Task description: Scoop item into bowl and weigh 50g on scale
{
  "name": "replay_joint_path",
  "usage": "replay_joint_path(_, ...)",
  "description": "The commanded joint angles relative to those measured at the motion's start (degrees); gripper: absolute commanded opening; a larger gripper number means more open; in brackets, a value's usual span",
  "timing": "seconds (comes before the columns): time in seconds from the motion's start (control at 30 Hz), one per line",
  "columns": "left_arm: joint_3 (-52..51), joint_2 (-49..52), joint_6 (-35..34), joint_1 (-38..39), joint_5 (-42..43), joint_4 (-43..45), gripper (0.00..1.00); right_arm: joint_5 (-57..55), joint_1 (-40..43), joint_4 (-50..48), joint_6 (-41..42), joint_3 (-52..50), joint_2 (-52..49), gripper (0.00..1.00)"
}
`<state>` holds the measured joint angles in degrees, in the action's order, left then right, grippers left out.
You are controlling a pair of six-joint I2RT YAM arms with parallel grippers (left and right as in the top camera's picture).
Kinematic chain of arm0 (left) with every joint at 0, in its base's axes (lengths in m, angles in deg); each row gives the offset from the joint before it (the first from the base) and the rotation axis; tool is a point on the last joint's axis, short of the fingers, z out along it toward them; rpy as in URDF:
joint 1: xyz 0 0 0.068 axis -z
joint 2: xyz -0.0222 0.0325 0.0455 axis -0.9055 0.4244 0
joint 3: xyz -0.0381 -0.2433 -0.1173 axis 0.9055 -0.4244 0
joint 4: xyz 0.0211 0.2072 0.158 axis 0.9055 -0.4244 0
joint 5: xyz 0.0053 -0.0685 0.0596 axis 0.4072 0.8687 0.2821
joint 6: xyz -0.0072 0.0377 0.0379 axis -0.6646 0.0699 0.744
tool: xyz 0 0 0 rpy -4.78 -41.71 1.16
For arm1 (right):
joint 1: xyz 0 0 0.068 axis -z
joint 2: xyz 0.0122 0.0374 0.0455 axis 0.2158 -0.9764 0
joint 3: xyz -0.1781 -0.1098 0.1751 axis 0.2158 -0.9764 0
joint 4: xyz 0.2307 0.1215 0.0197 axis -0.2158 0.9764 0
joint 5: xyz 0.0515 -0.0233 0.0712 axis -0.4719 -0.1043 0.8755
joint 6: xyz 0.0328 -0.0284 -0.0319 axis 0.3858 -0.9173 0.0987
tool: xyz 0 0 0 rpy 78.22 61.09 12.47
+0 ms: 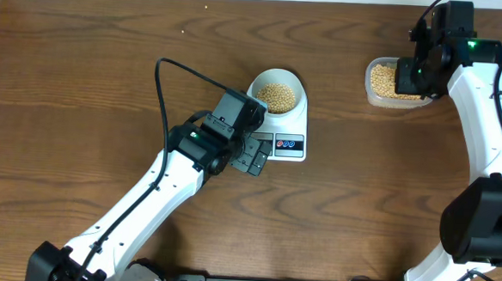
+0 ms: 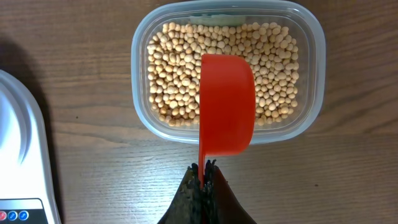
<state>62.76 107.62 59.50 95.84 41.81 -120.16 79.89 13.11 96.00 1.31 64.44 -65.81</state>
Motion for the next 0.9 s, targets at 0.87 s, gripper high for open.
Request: replay_joint_path(0.87, -0.3, 0.5, -0.3, -0.2, -0.1, -0.2, 0.96, 0.4, 0.5, 5.4, -3.0, 1.0, 0.6, 0.01)
